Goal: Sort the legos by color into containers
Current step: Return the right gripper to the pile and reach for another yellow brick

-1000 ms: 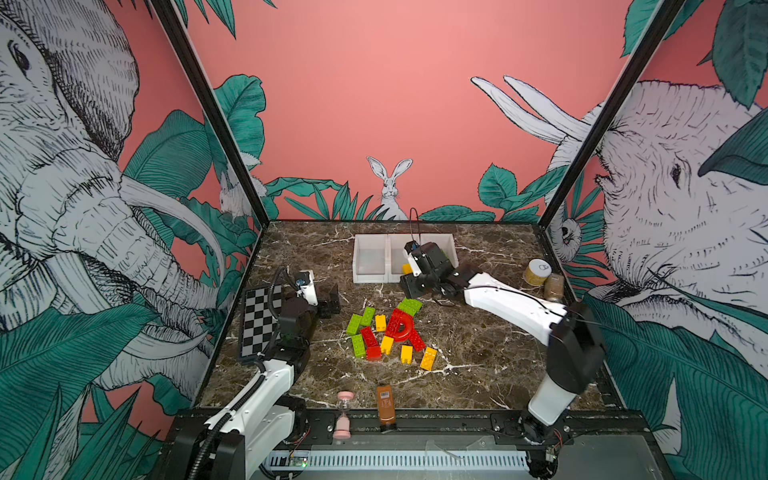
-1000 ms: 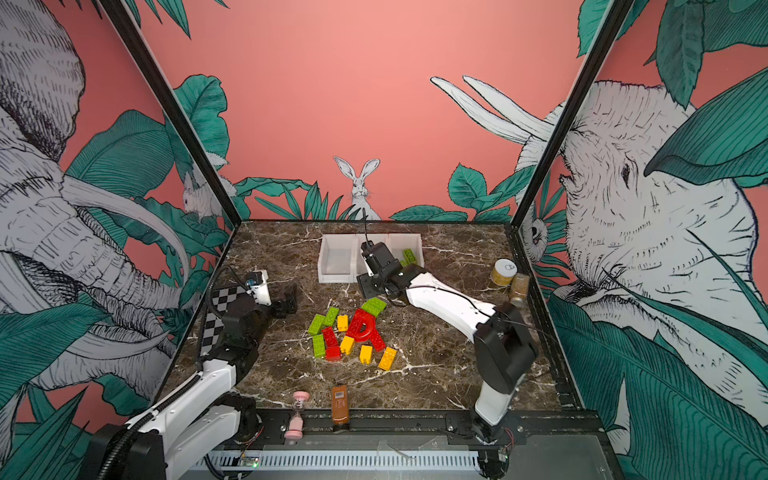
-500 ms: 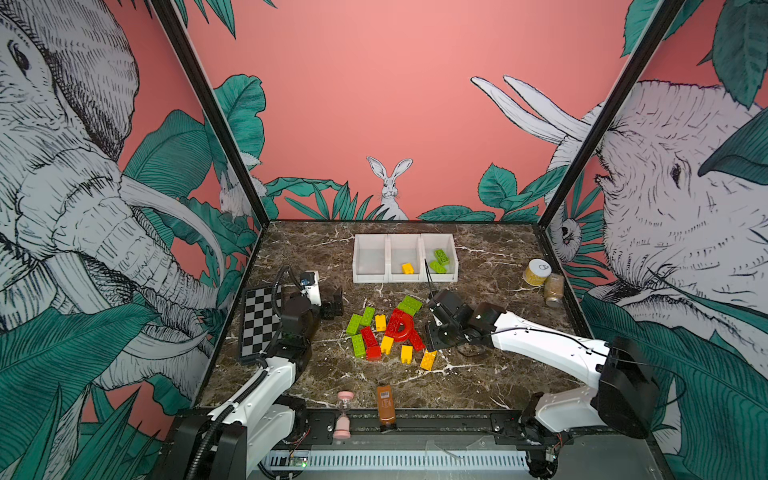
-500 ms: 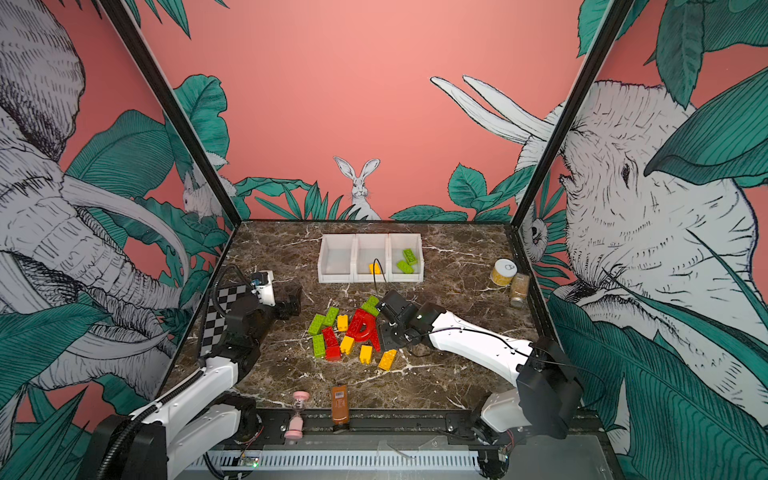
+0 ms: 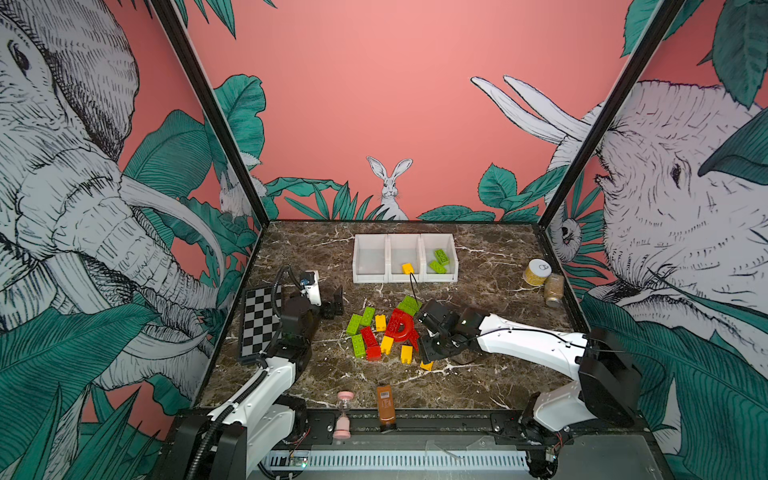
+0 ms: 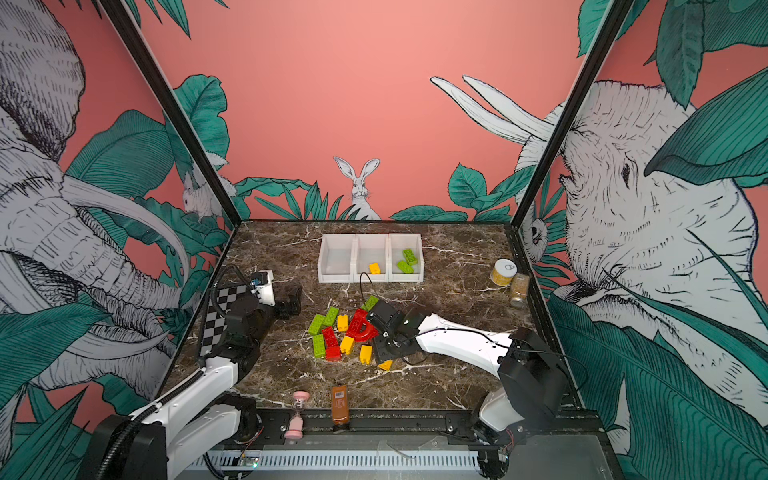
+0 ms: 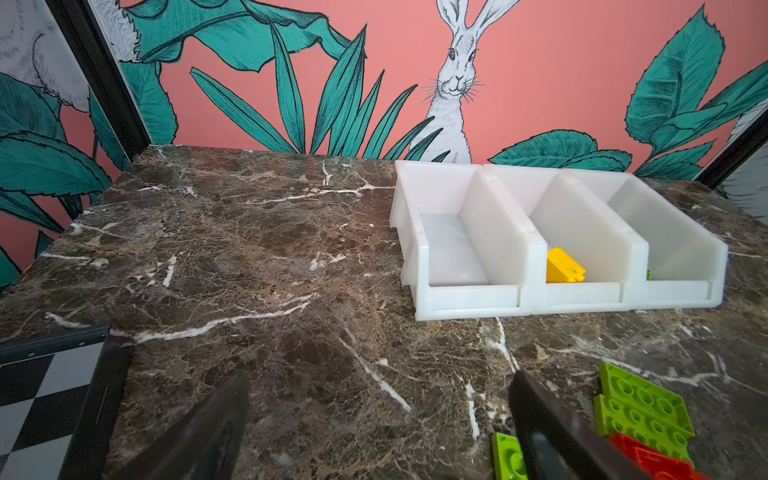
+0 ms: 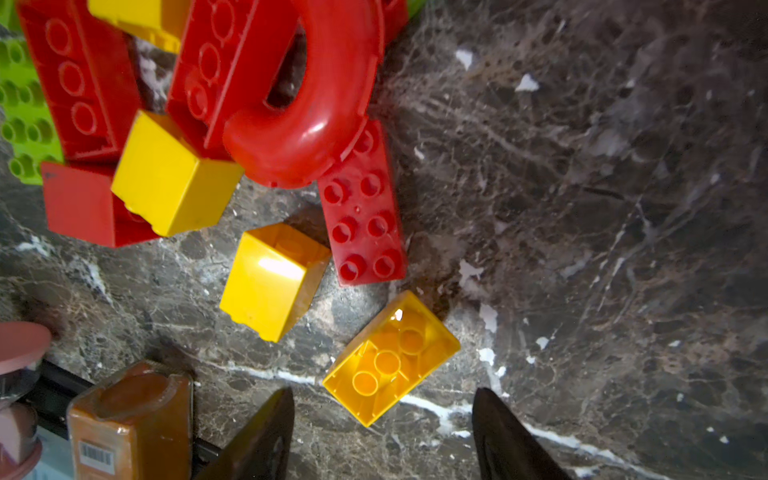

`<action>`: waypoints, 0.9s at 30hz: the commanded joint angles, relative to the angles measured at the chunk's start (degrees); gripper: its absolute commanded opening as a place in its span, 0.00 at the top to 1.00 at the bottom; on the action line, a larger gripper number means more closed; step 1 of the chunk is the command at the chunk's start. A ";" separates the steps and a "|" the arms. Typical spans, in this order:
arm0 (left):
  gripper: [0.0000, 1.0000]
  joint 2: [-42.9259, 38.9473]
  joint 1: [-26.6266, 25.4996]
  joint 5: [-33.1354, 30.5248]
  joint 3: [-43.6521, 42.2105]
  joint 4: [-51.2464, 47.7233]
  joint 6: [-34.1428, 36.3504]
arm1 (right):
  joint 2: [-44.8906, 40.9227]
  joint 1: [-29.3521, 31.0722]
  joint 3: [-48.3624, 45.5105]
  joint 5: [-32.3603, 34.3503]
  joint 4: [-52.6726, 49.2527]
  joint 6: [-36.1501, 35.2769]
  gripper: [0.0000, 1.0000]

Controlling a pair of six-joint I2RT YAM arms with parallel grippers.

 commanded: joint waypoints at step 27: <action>0.02 -0.89 -0.29 -0.44 -0.32 1.01 -0.17 | 7.93 1.36 -1.99 -0.15 -0.49 1.91 0.45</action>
